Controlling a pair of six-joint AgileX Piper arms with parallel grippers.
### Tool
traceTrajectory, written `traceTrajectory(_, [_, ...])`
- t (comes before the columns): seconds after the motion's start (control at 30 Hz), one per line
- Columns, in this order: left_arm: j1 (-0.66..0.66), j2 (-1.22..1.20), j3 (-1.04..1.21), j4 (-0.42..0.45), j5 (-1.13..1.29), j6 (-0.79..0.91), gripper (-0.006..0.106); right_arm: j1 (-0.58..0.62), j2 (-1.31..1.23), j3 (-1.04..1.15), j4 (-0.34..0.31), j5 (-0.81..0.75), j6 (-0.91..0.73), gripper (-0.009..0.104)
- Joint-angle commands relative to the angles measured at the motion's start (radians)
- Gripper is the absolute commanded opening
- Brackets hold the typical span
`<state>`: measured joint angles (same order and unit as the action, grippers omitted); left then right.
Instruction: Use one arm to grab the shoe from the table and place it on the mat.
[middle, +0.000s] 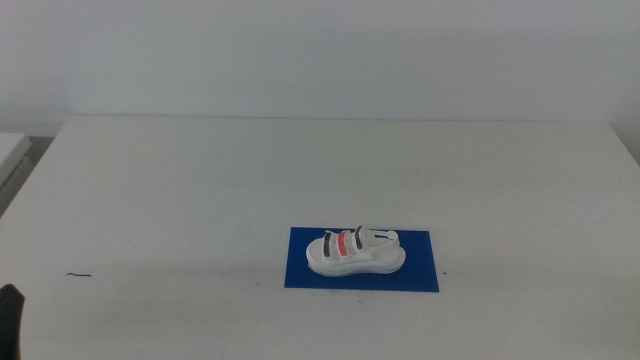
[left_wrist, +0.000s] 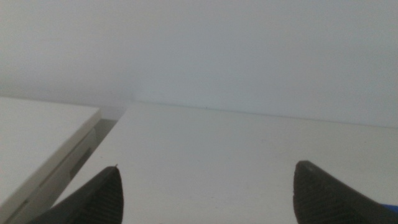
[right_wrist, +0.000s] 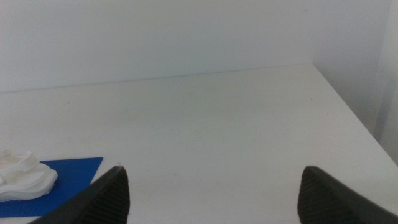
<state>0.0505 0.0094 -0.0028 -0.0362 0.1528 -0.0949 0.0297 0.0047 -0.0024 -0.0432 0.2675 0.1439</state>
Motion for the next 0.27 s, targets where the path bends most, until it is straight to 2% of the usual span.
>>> traceTrajectory(0.0, [0.001, -0.009, 0.003, 0.027, -0.009, -0.010, 0.094, 0.000, -0.005, 0.002, -0.005, -0.006, -0.006, 0.079])
traceTrajectory(0.23, [0.001, -0.009, 0.003, 0.036, -0.014, -0.012, 0.094, 0.000, -0.005, 0.002, -0.005, -0.006, -0.006, 0.079])
